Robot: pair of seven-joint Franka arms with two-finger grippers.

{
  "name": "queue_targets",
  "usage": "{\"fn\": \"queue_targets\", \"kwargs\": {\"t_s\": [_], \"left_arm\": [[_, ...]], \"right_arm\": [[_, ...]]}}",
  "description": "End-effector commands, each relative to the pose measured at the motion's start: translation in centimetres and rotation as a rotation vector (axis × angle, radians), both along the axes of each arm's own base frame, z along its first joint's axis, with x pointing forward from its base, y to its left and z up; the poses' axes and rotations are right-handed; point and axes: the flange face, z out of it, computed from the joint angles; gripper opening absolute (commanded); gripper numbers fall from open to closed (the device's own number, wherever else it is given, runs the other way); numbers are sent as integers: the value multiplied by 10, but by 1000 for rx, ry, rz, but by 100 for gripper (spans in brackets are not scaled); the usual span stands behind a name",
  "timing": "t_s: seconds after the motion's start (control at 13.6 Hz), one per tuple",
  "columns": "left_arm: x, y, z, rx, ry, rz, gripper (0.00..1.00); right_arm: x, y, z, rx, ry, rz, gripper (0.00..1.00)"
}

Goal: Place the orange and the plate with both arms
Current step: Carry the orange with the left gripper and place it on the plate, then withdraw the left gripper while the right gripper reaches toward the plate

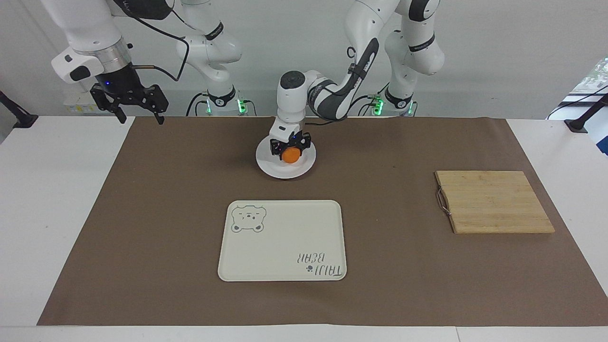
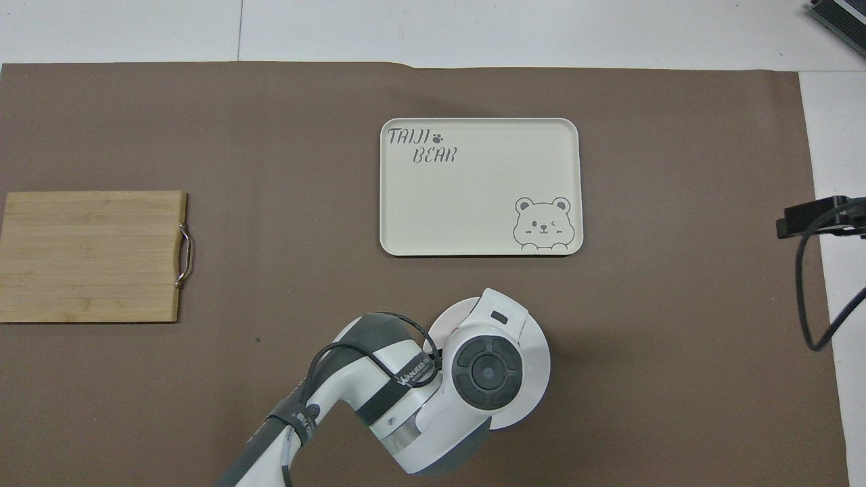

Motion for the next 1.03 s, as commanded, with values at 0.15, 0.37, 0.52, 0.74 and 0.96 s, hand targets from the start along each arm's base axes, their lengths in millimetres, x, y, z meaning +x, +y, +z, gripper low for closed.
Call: {"fn": "queue_targets", "kwargs": {"t_s": [0.15,0.37,0.52,0.74,0.96], "left_arm": [[-16,-1,13,-3,-28,6,100],[17,26,69,-21,-61,29,100],[36,47,94,-21,-71,24,100],[83,88,113,10,-65,-1,100],[137,156,138,3,-103,-44,100]], "right_arm": [[-2,0,3,-4,3,-14,100],[-3,-1,3,-4,4,-19,100],[-3,-9,4,-4,2,-34,100],[-5,-18,3,-1,15,-48,100],[-3,19,2,11,9,25,100]]}}
